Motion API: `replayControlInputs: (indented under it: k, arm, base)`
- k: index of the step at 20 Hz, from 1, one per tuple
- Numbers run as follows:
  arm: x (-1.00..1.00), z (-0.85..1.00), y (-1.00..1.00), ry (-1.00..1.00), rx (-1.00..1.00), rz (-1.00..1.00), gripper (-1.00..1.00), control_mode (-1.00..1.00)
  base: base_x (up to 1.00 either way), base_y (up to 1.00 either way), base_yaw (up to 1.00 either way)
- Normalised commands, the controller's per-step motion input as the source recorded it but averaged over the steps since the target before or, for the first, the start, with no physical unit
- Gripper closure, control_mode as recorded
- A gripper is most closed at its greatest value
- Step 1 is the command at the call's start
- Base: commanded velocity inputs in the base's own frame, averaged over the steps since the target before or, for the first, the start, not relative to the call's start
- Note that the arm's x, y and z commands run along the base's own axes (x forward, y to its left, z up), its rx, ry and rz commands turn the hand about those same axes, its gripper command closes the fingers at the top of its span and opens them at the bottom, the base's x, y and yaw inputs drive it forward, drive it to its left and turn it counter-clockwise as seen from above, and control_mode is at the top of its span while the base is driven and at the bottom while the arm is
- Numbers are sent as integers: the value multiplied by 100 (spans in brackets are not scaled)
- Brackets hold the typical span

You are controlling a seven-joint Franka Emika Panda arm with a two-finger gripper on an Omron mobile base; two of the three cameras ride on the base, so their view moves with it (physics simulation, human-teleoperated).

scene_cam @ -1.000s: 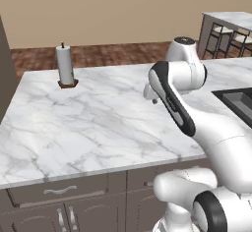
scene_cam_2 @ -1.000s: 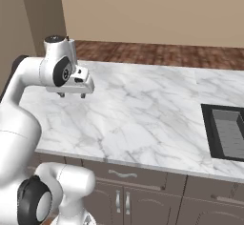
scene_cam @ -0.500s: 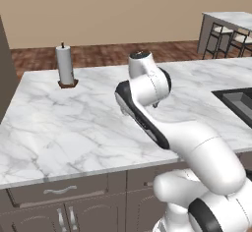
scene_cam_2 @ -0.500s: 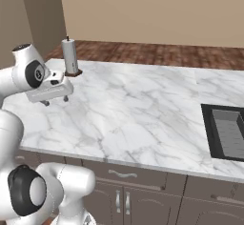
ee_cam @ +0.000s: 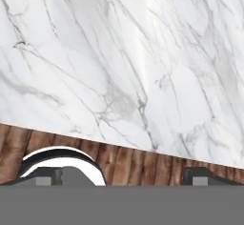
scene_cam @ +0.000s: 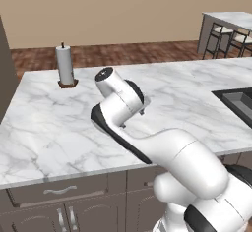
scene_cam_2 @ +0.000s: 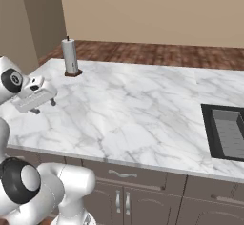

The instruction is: Take the tongs from the drawer on the left and place them on the dining counter next to the tray containing the hot dog.

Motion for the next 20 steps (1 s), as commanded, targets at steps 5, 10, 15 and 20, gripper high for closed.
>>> replayControlInputs:
  k: [5,10,15,20]
  arm:
    - [-10,-7,43,0,-17,0,-100,-100]
    - [-2,-17,48,0,-18,3,-100,-100]
    - [0,-6,45,3,-15,5,-100,-100]
    - [-11,-3,37,0,-8,3,-100,-100]
  base:
    - [0,0,0]
    - [0,0,0]
    - [0,0,0]
    - [0,0,0]
